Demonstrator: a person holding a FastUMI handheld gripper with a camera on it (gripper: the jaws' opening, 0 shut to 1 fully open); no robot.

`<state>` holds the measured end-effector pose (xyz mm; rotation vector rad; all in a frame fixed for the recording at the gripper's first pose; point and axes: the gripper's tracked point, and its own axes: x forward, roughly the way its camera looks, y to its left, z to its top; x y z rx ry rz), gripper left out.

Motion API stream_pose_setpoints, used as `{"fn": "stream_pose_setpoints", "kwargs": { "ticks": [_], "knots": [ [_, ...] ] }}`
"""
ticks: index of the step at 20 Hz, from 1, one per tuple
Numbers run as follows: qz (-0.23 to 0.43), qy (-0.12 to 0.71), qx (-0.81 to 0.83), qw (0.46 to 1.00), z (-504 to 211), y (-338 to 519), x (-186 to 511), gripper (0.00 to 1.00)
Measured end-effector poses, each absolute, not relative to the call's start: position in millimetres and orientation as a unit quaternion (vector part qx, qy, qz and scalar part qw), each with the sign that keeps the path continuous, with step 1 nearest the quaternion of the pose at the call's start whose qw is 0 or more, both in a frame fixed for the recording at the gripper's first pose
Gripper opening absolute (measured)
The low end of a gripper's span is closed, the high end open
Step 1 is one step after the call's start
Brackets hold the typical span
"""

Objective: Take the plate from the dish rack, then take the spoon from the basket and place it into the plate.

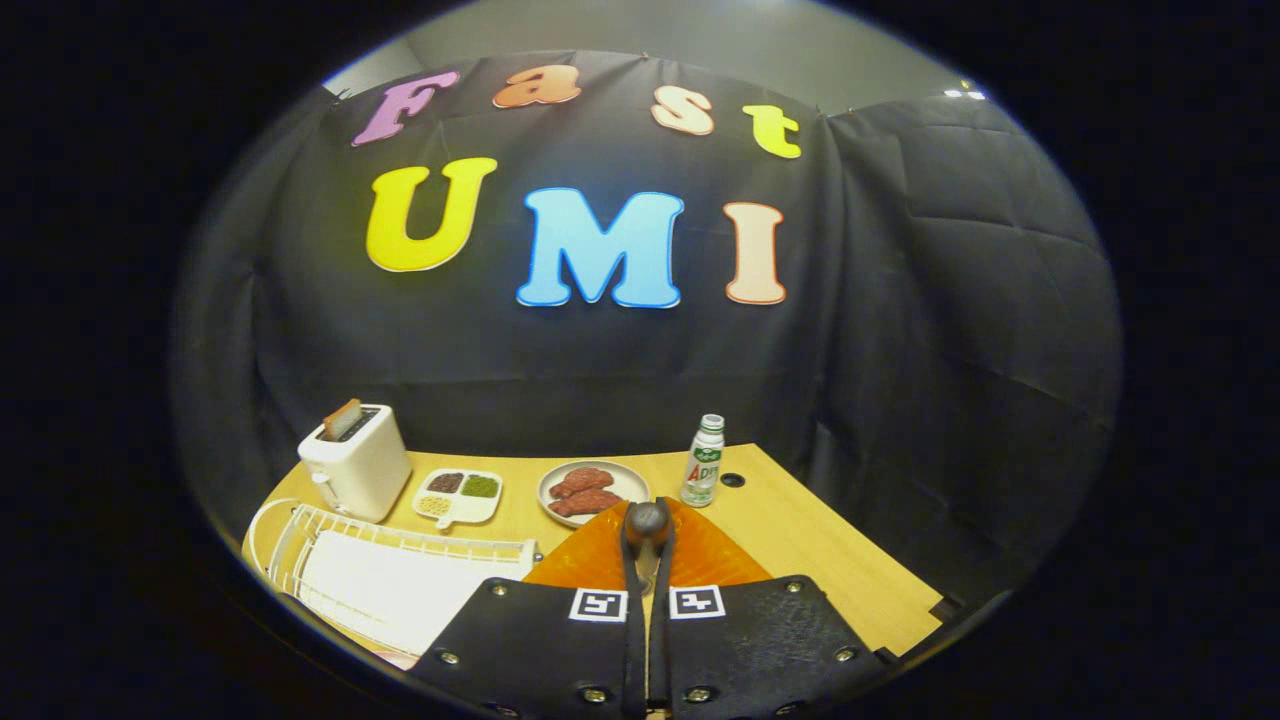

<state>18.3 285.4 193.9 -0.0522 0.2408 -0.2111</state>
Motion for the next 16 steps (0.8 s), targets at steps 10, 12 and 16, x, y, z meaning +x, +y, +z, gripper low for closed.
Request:
{"fn": "stream_pose_setpoints", "kwargs": {
  "ticks": [10, 12, 16],
  "knots": [
    [0.042, 0.161, -0.061, 0.984, 149.7, 433.3, -40.9, 0.01],
    [0.066, 0.174, -0.066, 0.98, 136.0, 455.7, -52.9, 0.01],
    [0.106, 0.198, -0.069, 0.972, 108.1, 491.5, -75.6, 0.01]
  ]
}}
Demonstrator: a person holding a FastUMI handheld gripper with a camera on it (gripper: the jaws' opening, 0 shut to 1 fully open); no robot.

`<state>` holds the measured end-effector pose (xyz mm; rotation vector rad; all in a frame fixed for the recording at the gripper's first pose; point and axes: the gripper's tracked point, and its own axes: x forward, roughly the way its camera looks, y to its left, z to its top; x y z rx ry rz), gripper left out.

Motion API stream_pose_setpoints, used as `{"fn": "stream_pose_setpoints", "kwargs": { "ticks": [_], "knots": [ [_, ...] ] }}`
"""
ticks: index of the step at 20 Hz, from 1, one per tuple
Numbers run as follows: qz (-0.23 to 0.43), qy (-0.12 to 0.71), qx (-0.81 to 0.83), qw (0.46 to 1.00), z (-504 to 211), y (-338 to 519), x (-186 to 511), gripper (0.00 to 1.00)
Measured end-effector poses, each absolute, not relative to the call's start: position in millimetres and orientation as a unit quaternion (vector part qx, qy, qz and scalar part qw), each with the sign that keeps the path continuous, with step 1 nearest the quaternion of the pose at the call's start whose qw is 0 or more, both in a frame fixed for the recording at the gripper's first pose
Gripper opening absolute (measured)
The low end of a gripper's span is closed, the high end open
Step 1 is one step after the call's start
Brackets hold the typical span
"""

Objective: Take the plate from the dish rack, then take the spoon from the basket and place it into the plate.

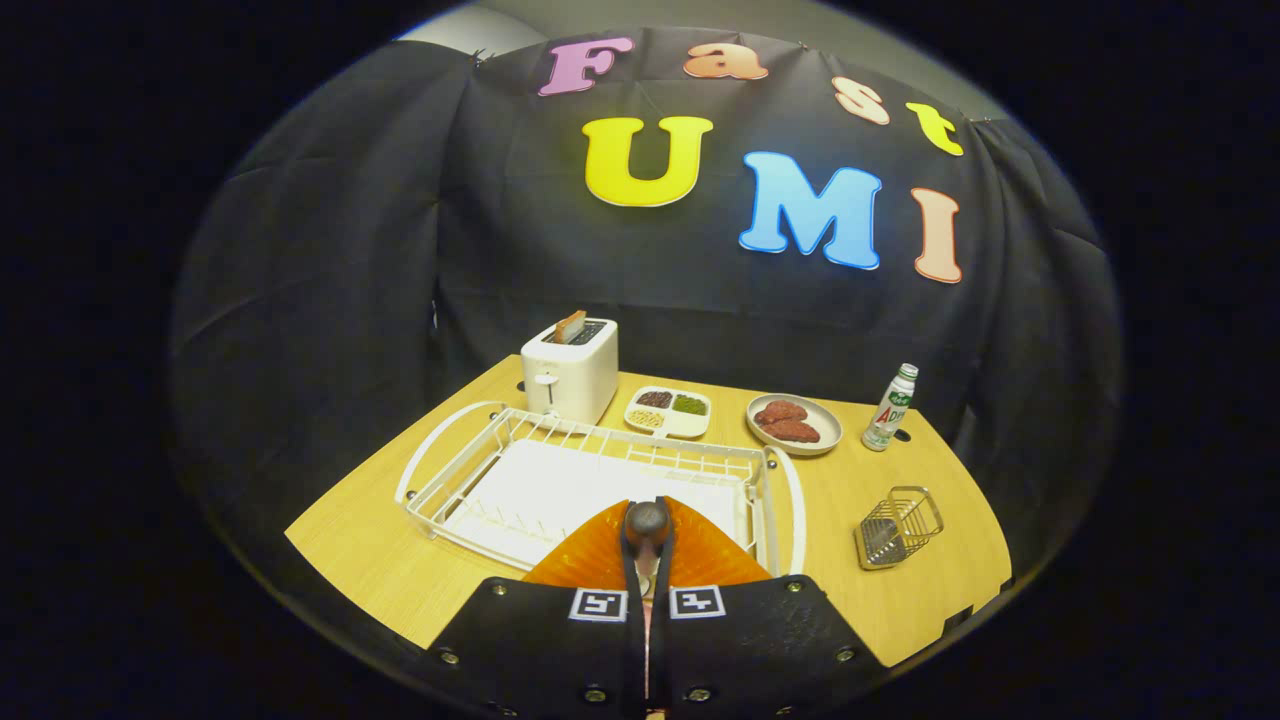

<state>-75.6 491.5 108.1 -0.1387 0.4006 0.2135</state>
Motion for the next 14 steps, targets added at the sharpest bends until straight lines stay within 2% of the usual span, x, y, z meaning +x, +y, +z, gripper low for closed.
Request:
{"fn": "stream_pose_setpoints", "kwargs": {
  "ticks": [14],
  "knots": [
    [0.183, 0.265, -0.071, 0.944, 32.1, 560.5, -115.1, 0.01]
  ]
}}
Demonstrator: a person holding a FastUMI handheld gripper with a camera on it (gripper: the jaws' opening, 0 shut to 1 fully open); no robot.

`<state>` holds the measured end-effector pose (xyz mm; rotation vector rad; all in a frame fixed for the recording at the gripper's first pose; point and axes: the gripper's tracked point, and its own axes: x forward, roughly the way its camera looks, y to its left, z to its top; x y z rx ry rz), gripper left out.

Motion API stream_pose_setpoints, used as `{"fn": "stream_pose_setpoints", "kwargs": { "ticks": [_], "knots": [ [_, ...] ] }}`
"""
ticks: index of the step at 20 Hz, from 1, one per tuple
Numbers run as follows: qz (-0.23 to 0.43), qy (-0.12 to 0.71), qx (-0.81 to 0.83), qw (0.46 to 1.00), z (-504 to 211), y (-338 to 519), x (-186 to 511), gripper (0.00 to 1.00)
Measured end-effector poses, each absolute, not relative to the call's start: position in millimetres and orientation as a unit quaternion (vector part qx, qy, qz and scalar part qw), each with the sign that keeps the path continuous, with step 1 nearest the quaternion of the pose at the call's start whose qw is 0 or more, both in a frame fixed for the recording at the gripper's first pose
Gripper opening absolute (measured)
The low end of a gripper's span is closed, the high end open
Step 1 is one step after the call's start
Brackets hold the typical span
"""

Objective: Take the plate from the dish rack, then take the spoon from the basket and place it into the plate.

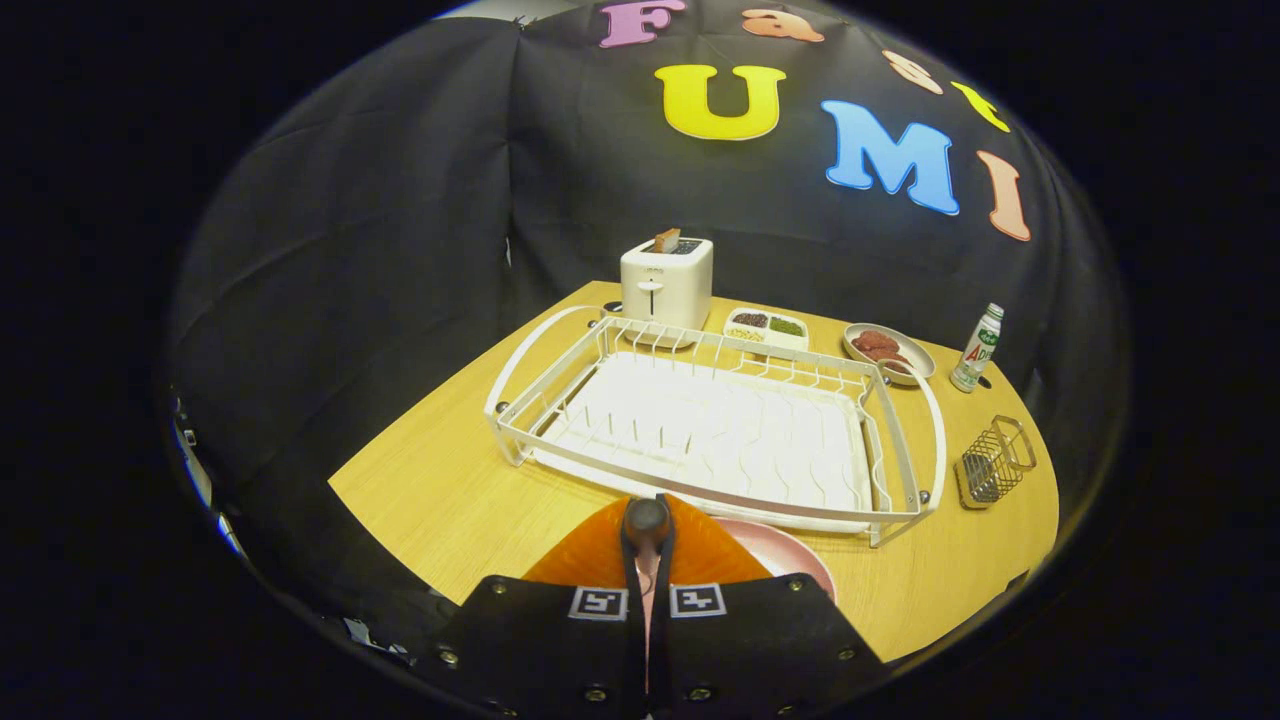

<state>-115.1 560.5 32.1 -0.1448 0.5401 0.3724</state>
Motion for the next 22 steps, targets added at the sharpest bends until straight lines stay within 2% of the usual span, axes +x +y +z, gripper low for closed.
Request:
{"fn": "stream_pose_setpoints", "kwargs": {
  "ticks": [9, 12, 15, 17, 22],
  "knots": [
    [0.203, 0.266, -0.079, 0.939, 33.3, 566.5, -112.4, 0.02],
    [0.201, 0.27, -0.086, 0.938, 33.4, 561.2, -108.0, 0.12],
    [0.192, 0.262, -0.097, 0.941, 38.2, 554.3, -104.2, 0.12],
    [0.184, 0.252, -0.098, 0.945, 46.8, 548.6, -99.7, 0.22],
    [0.17, 0.237, -0.086, 0.953, 63.3, 540.1, -93.1, 0.23]
  ]
}}
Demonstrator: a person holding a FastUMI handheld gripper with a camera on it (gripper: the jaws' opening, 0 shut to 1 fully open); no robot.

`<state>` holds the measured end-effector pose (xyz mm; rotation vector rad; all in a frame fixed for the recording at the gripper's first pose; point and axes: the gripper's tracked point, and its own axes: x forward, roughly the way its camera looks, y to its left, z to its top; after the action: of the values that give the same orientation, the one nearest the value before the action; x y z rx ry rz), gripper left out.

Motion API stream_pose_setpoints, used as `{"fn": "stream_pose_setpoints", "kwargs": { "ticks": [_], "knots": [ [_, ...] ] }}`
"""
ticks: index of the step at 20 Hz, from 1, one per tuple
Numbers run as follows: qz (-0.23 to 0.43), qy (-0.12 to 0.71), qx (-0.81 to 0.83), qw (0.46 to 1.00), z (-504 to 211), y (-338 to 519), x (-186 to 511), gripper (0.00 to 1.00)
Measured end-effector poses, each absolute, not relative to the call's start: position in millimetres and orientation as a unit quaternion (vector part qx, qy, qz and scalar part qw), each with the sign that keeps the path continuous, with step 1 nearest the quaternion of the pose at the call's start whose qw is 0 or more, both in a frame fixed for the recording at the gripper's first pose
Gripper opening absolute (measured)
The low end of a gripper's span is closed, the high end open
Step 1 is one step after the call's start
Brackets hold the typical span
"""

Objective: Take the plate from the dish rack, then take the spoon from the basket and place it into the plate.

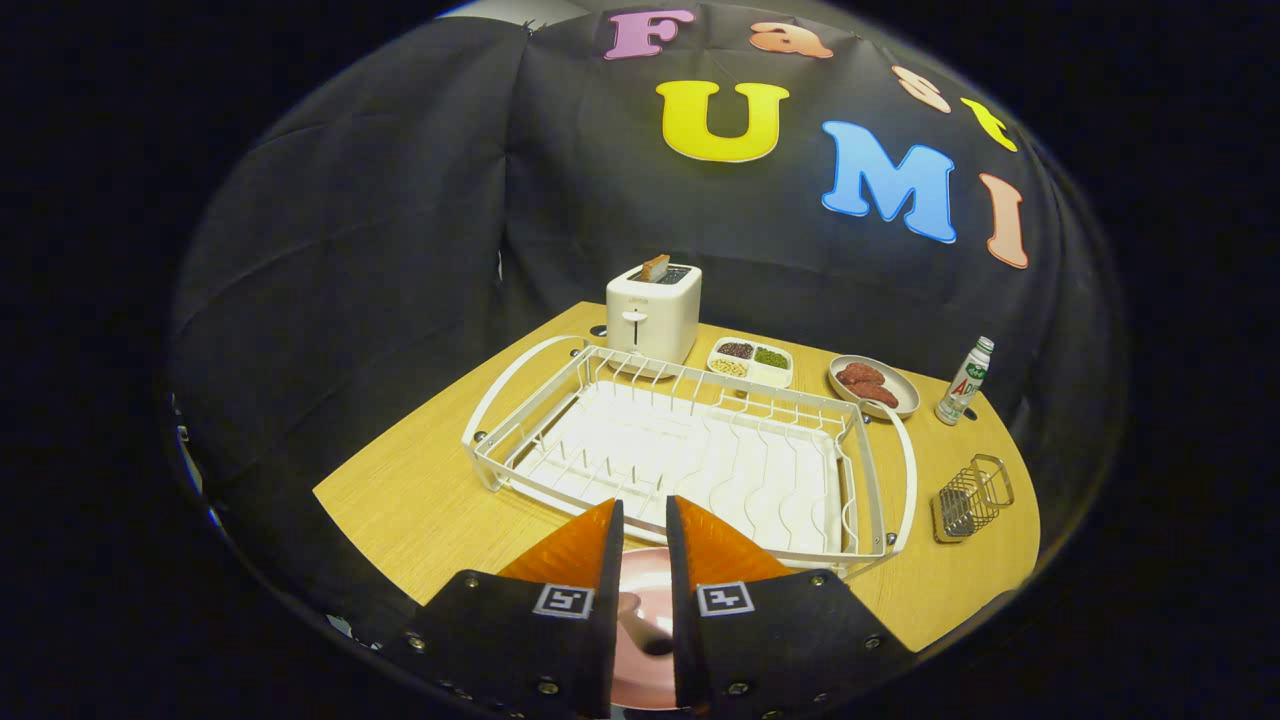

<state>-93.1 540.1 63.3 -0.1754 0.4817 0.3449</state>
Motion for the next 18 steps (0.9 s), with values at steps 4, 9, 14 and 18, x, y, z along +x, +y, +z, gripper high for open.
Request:
{"fn": "stream_pose_setpoints", "kwargs": {
  "ticks": [4, 9, 14, 18],
  "knots": [
    [0.155, 0.217, -0.087, 0.96, 82.2, 533.2, -87.2, 0.3],
    [0.15, 0.209, -0.077, 0.963, 93.7, 531.4, -83.6, 0.3],
    [0.142, 0.199, -0.072, 0.967, 107.3, 525.7, -84.2, 0.3],
    [0.119, 0.161, -0.075, 0.977, 148.2, 504.9, -75.8, 0.3]
  ]
}}
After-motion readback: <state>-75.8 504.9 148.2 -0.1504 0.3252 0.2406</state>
